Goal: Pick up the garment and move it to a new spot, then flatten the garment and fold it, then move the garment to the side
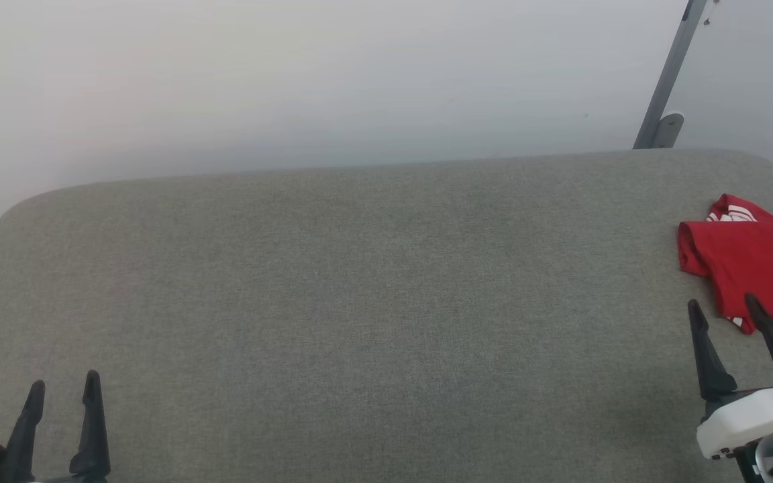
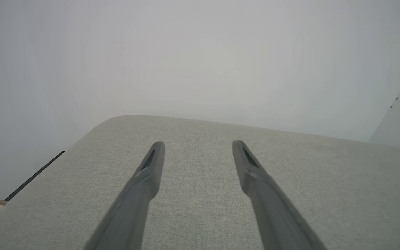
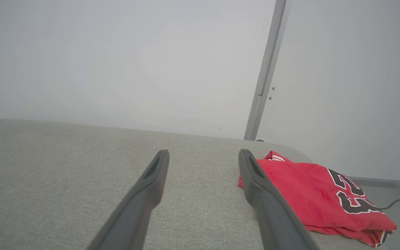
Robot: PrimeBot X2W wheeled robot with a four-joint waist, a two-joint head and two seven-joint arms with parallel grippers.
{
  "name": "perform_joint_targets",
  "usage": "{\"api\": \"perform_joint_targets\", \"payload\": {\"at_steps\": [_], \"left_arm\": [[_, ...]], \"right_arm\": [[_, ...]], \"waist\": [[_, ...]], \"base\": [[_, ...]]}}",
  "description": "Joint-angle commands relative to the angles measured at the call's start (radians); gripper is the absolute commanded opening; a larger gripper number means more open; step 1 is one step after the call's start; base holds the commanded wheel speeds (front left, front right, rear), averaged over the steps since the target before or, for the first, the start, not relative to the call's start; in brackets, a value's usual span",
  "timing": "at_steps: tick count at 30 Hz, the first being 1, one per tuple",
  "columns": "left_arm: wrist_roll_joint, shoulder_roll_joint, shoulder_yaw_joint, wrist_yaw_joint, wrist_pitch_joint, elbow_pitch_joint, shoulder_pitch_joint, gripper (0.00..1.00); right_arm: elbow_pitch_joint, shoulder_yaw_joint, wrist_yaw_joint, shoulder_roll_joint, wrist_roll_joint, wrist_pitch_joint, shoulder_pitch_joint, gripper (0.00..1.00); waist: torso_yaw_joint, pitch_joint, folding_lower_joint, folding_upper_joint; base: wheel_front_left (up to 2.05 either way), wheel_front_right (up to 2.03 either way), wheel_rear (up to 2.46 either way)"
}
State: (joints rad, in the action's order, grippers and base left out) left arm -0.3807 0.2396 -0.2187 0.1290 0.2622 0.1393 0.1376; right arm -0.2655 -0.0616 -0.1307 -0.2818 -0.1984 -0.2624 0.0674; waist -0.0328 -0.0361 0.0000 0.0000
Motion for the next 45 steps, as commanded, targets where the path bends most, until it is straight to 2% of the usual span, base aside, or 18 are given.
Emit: {"api": "perform_joint_targets", "payload": {"at_steps": [1, 21, 22, 27, 45], "left_arm": [[-0.01, 0.0, 0.001, 0.001, 0.003, 0.002, 0.006, 1.0], [-0.014, 0.021, 0.006, 0.001, 0.003, 0.007, 0.008, 1.0], [-0.007, 0.015, 0.007, 0.0, 0.0, 0.005, 0.001, 0.0], [-0.014, -0.029, 0.018, 0.0, -0.005, 0.056, 0.005, 0.0], [-0.3, -0.066, 0.038, 0.0, -0.093, 0.066, -0.057, 0.0]], "right_arm": [[-0.001, 0.001, 0.0, 0.008, 0.0, -0.002, -0.005, 1.0], [-0.012, -0.007, 0.0, 0.017, -0.011, -0.002, -0.01, 1.0], [-0.008, -0.006, 0.0, 0.013, -0.007, 0.0, -0.002, 0.0], [-0.052, -0.003, 0.0, 0.047, -0.016, 0.007, -0.034, 0.0], [-0.033, -0.016, 0.0, 0.09, -0.344, 0.094, -0.014, 0.0]], "waist": [[0.0, 0.0, 0.0, 0.0], [0.005, -0.004, 0.0, 0.0], [0.005, -0.004, 0.0, 0.0], [0.005, -0.004, 0.0, 0.0], [0.009, 0.002, 0.0, 0.0]], "base": [[0.0, 0.0, 0.0], [0.0, 0.0, 0.0], [0.0, 0.0, 0.0], [0.0, 0.0, 0.0], [0.0, 0.0, 0.0]]}}
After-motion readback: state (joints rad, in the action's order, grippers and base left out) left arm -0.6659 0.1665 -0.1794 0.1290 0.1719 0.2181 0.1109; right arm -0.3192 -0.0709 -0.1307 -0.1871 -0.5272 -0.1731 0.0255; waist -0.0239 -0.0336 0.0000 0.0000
